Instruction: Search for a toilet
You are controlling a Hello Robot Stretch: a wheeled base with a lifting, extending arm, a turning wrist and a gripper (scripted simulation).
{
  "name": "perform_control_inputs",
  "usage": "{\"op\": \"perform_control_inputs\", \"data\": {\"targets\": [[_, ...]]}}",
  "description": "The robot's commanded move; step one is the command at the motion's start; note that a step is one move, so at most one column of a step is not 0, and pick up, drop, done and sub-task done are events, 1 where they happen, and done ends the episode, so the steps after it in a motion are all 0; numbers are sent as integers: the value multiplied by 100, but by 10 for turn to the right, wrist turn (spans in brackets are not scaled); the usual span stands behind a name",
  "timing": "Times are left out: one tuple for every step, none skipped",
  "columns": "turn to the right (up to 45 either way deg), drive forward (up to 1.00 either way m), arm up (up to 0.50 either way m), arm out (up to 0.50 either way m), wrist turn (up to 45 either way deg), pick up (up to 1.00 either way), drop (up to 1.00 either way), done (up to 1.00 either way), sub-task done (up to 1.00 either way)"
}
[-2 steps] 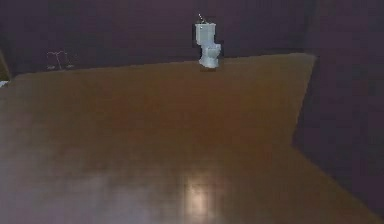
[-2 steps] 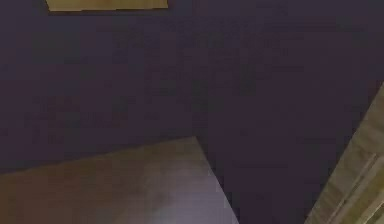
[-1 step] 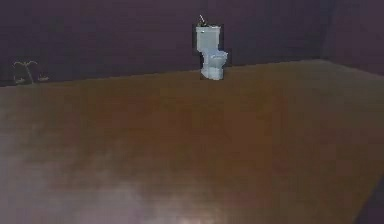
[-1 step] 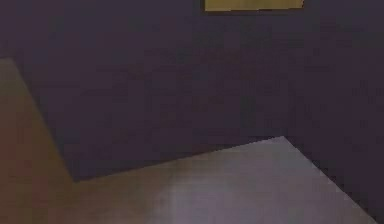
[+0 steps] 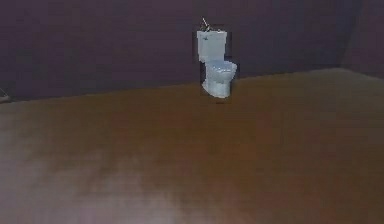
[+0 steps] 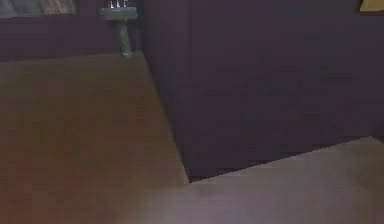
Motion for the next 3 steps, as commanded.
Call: {"op": "perform_control_inputs", "data": {"targets": [[0, 100, 0, 0, 0, 0, 0, 0, 0], [0, 100, 0, 0, 0, 0, 0, 0, 0], [0, 75, 0, 0, 0, 0, 0, 0, 0]]}}
